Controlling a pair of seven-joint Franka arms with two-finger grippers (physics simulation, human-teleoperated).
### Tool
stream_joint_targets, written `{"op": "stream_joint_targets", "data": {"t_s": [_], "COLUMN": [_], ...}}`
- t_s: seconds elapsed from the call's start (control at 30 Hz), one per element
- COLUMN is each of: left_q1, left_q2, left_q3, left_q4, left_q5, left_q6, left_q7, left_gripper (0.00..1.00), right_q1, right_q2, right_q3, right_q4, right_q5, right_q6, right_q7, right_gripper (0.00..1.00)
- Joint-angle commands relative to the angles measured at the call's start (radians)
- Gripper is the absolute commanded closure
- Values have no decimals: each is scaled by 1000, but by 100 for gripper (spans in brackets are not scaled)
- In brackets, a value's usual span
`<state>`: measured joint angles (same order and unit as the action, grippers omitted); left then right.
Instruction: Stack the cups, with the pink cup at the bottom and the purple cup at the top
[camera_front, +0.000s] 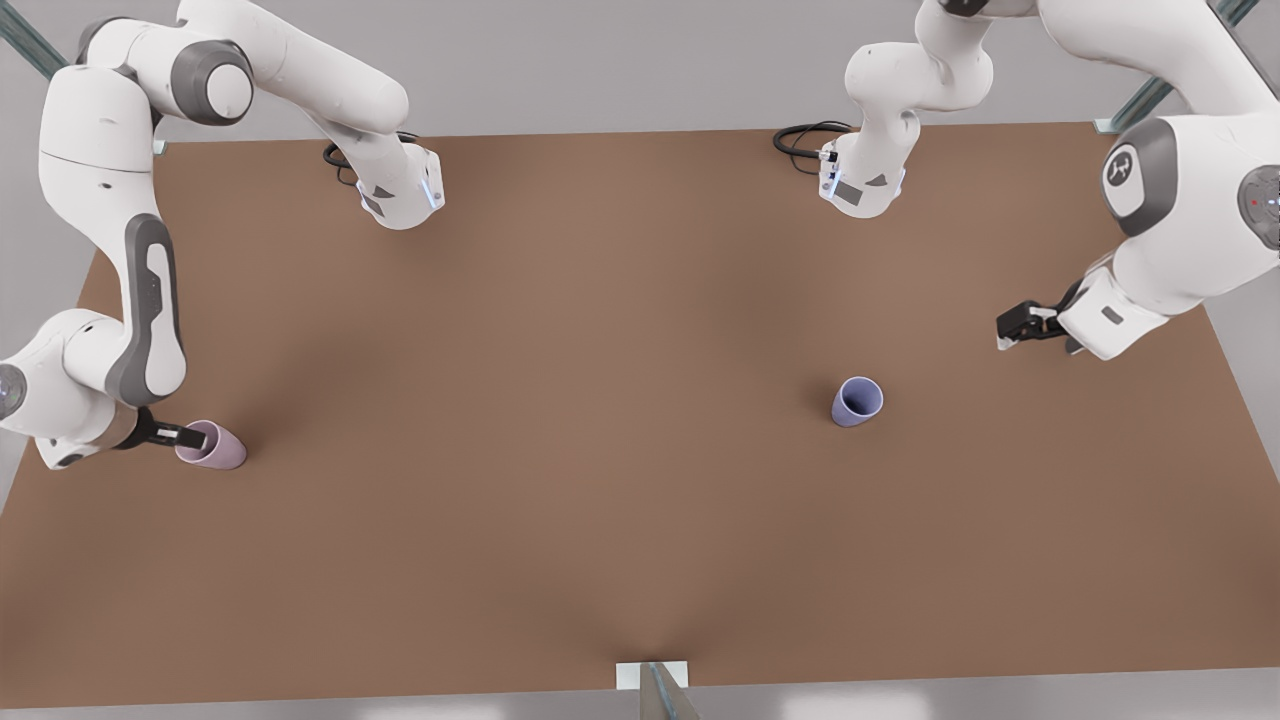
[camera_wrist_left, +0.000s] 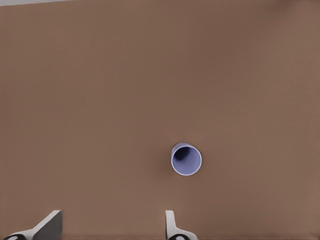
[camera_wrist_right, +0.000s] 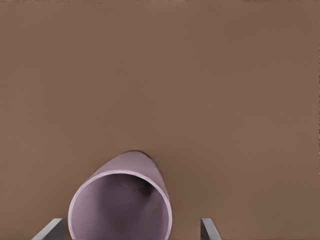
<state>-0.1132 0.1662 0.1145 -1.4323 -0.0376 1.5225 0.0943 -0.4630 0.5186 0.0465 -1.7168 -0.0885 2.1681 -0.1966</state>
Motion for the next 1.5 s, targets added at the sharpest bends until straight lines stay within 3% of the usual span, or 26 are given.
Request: {"op": "stream_joint_targets", "data": {"t_s": [0.0, 0.2, 0.23, 0.3, 0.37, 0.43, 0.47, 0.67, 0.77, 0.9, 1.07, 1.13, 1.3, 1.33, 1.37, 1.47], "left_q1": [-2, -2, -2, -2, -2, -2, -2, -2, -2, -2, -2, -2, -2, -2, -2, -2], "left_q2": [3, 9, 19, 19, 32, 29, 29, 27, 27, 27, 22, 19, 21, 19, 21, 22], "left_q3": [-2, -6, -4, -4, -2, -2, -2, -2, -2, -2, -1, -1, -1, 1, 1, 1], "left_q4": [-2, -7, -8, -7, -7, -7, -7, -7, -8, -7, -5, -5, -5, -5, -5, -5], "left_q5": [-2, -48, -48, -44, -39, -39, -39, -39, -39, -38, -38, -38, -38, -38, -38, -38], "left_q6": [-5, -1, 2, 1, 2, 2, 1, -13, -15, -36, -38, -38, -38, -38, -38, -36], "left_q7": [5, 2, 4, 4, 4, 5, 5, 7, 9, 9, 9, 9, 9, 9, 9, 10], "left_gripper": [0, 0, 0, 0, 0, 0, 0, 0, 0, 0, 0, 0, 0, 0, 0, 0], "right_q1": [-8, -39, -36, -34, -36, -36, -36, -23, -23, -8, 247, 389, 710, 826, 912, 1057], "right_q2": [1, 60, 66, 81, 101, 113, 116, 84, 0, -112, -158, -143, 191, 271, 314, 428], "right_q3": [-1, -1, 1, 3, 4, 4, 4, 16, 124, 349, 391, 391, 372, 323, 283, 277], "right_q4": [0, 2, 0, -1, 5, 9, 16, 22, 16, 16, 86, 166, 698, 824, 873, 965], "right_q5": [4, 7, 9, 49, 52, 85, 88, 134, 134, 101, 101, 101, 27, 7, 7, 10], "right_q6": [105, 108, 105, 101, 107, 110, 111, 125, 33, -244, -382, -406, -614, -631, -631, -547], "right_q7": [-195, -219, -213, -211, -210, -213, -213, -207, -149, -6, 152, 364, 851, 965, 1049, 1181], "right_gripper": [0, 3, 12, 21, 64, 66, 79, 79, 79, 79, 79, 79, 79, 79, 79, 79]}}
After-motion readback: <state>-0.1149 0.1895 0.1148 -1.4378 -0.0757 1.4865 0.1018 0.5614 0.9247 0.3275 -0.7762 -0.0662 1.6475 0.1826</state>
